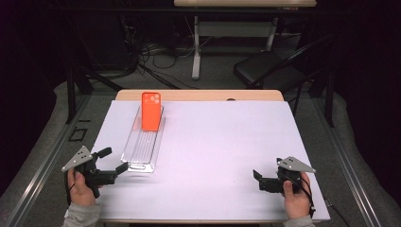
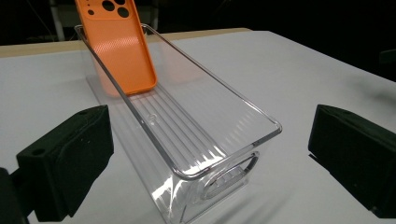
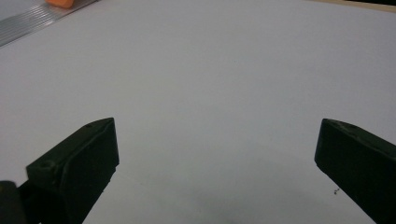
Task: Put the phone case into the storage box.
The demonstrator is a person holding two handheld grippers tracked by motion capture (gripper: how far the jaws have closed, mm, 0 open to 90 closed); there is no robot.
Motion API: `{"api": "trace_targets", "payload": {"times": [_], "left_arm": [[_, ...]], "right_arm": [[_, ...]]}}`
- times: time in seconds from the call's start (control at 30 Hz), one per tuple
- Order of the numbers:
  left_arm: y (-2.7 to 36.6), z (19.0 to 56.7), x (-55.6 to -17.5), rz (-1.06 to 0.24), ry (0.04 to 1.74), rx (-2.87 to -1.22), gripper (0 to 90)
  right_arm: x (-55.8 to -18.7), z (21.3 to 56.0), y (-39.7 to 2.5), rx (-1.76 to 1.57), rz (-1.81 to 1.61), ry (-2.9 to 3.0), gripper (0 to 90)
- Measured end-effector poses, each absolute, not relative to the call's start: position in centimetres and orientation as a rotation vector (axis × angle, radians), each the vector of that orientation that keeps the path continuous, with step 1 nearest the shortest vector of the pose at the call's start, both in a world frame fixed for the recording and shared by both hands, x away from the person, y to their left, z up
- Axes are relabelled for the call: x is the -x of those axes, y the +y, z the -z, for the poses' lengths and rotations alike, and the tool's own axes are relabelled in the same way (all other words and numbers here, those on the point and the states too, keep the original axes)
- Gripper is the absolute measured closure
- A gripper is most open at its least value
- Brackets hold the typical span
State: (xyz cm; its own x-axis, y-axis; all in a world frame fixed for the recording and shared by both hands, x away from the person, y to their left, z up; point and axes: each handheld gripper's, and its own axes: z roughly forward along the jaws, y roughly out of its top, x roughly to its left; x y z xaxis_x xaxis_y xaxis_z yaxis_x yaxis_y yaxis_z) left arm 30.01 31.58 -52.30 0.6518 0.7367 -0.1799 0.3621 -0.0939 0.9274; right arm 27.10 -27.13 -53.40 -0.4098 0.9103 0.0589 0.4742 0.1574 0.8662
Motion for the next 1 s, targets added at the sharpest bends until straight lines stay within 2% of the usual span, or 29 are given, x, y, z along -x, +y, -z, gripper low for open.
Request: {"api": "trace_targets", "payload": {"times": [1.0], "left_arm": [[31.5, 53.0, -30.4, -0.384, 0.906, -1.730, 0.6]], "right_arm": [[-27.3, 54.7, -25.5, -1.233, -1.175, 2.074, 0.0]]}}
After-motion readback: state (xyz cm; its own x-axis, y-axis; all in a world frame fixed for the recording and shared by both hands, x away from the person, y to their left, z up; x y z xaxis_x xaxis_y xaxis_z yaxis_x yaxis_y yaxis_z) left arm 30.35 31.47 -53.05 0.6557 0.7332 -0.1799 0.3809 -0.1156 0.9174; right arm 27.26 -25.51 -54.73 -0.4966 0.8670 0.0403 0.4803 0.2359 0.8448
